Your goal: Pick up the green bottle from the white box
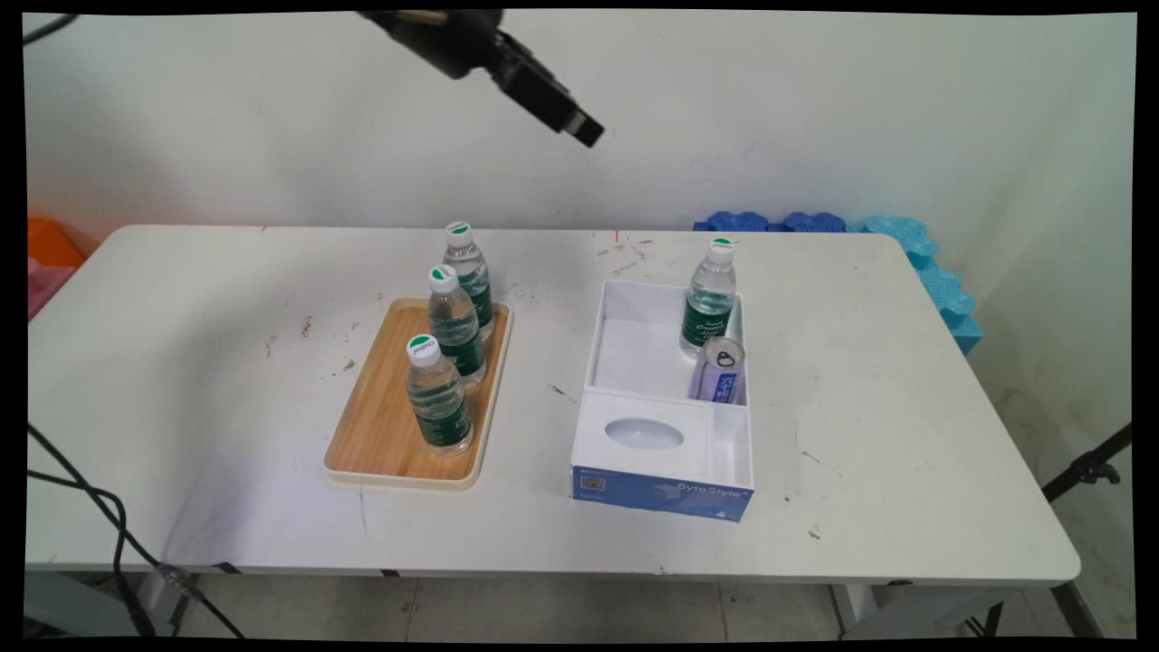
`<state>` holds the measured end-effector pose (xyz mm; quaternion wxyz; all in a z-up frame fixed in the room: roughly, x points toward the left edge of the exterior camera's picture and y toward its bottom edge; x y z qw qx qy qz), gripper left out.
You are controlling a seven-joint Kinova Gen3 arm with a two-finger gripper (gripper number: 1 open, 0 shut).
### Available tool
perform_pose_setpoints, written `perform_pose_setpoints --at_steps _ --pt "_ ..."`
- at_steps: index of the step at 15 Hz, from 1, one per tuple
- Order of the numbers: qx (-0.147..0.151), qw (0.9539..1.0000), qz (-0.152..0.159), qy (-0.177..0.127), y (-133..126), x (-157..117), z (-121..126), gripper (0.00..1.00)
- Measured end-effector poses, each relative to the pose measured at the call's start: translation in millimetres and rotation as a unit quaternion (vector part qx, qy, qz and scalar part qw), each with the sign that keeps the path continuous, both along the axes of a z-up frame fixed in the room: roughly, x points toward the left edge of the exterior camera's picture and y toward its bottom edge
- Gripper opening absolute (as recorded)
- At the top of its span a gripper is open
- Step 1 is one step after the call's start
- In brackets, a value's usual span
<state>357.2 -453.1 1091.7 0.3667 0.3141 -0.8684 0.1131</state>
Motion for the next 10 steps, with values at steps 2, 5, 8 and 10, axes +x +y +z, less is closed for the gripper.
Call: perform_pose_setpoints --at_steps 2,5,8,10 --pt "0.002 1.0 -0.006 0.0 -12 -15 -7 1.0" --pt "0.01 0.9997 -0.018 -0.009 -27 -39 -25 1.0" --pt "0.025 0.9989 -0.031 -0.025 -43 -62 -50 1.0" --pt "0.032 0.9981 -0.039 -0.035 -51 -76 -68 1.0"
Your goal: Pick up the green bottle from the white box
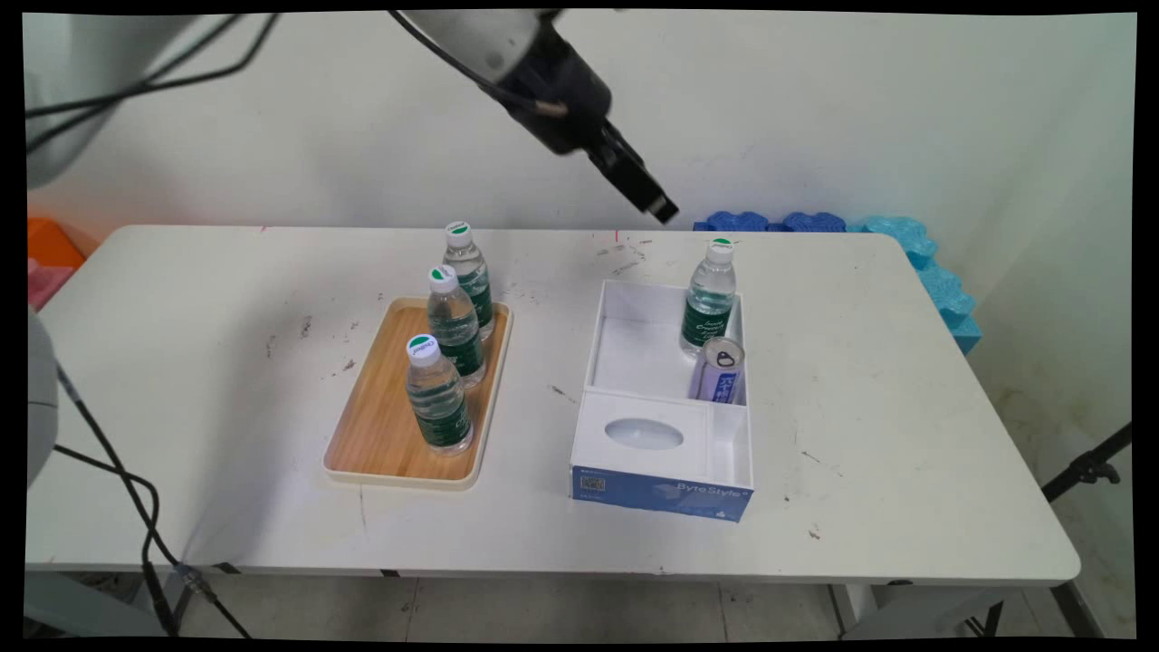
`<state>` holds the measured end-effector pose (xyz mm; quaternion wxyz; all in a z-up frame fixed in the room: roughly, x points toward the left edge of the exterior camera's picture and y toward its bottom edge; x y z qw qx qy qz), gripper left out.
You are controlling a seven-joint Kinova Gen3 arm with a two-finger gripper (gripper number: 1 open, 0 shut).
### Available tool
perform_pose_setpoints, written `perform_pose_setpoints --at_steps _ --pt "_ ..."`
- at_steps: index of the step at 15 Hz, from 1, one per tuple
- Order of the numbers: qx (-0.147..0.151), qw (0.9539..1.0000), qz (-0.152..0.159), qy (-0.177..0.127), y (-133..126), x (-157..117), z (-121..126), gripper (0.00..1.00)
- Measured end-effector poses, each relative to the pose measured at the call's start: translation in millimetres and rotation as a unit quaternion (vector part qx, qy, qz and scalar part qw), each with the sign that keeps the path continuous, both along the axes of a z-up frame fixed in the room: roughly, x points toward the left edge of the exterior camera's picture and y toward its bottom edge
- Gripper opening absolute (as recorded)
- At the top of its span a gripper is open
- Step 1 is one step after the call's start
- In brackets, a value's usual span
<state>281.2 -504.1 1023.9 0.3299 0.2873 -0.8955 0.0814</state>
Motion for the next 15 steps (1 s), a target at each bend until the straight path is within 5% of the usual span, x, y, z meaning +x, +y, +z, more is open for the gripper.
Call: perform_pose_setpoints --at_steps 15 --pt "0.025 0.999 -0.002 -0.037 -61 -66 -110 1.0"
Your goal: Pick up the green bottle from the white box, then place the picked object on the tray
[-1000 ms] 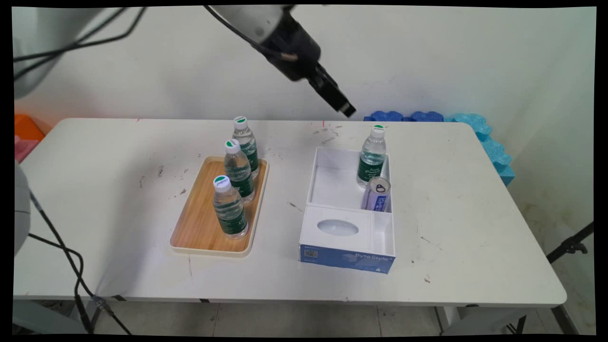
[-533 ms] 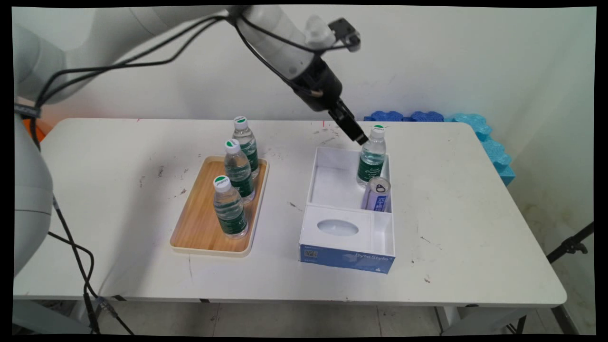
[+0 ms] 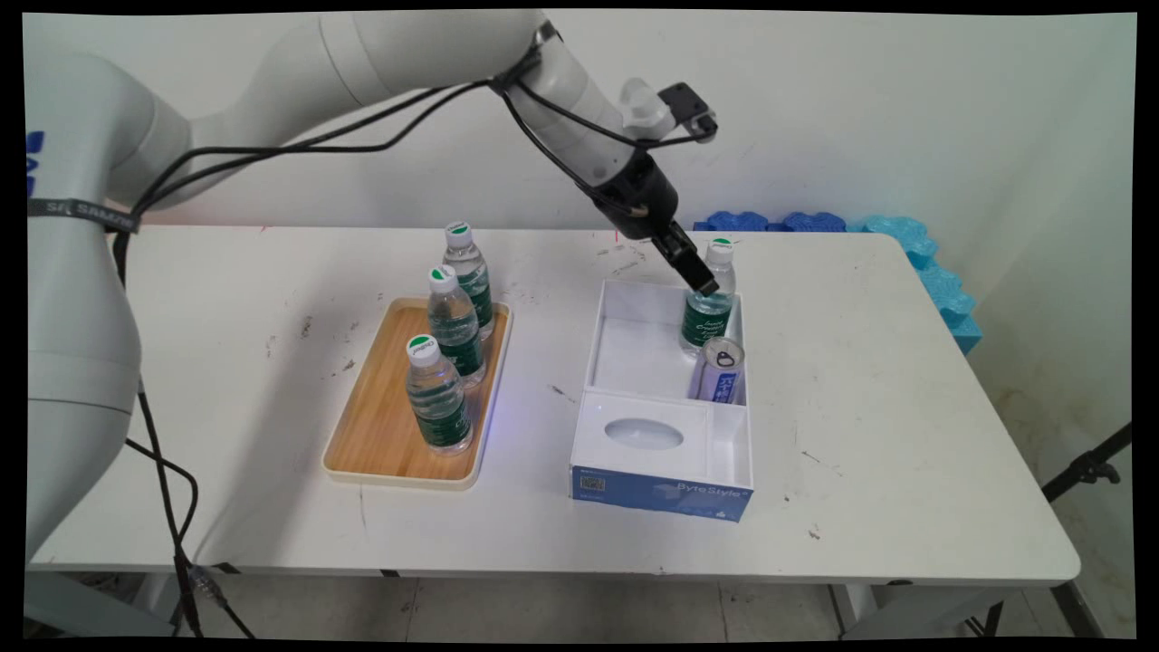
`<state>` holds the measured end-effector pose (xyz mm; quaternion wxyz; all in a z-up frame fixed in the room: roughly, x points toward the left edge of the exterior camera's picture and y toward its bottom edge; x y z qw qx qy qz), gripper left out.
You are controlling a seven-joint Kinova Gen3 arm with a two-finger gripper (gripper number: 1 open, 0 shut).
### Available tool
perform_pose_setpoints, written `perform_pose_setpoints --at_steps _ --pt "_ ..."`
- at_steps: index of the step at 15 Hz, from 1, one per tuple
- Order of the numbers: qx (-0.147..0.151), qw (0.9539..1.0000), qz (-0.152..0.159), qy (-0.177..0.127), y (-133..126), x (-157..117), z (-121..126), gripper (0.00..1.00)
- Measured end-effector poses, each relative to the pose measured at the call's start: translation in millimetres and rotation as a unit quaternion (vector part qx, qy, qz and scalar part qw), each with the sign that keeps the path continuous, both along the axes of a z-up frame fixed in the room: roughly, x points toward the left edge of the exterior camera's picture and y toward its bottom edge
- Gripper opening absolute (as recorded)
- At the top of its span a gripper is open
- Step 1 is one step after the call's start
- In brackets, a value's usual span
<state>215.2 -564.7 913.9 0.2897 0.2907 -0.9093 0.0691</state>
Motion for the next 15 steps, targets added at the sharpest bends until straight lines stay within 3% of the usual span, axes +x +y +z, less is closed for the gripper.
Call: perform_pose_setpoints --at_steps 8,9,15 --pt "0.01 0.9999 -0.003 0.006 -13 -15 -25 1.0" --pt "0.01 0.9999 -0.004 0.006 -14 -16 -27 0.0" --pt "0.001 0.9999 -0.011 0.012 -14 -20 -30 0.0"
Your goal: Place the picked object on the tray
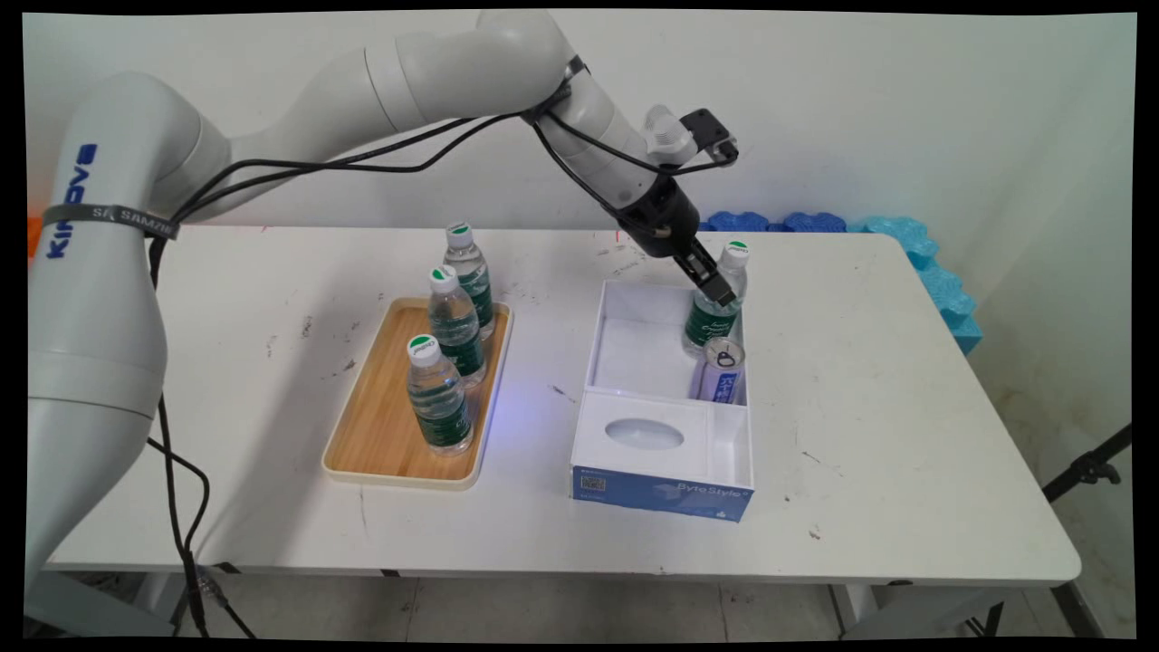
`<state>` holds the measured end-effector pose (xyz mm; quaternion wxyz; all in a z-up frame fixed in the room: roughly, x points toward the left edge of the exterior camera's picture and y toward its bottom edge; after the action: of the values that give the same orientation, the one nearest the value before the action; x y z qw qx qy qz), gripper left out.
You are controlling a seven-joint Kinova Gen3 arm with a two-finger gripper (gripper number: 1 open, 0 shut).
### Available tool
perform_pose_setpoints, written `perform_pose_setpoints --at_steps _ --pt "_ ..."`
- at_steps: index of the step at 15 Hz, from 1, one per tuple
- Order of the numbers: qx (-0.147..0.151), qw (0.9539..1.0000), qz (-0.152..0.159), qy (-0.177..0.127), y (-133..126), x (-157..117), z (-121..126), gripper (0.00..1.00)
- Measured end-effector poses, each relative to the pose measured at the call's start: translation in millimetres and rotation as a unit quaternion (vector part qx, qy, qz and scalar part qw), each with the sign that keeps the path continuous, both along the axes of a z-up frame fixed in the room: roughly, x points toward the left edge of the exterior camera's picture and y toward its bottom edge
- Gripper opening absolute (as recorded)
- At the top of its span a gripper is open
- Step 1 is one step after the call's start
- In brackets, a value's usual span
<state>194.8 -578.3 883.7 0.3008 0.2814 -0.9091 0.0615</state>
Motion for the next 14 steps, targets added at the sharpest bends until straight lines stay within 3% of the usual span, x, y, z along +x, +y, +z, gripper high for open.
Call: perform_pose_setpoints --at_steps 6,14 --pt "-0.018 0.9998 0.006 0.01 7 12 26 0.0" --pt "-0.04 0.9983 0.01 0.042 40 53 114 0.0"
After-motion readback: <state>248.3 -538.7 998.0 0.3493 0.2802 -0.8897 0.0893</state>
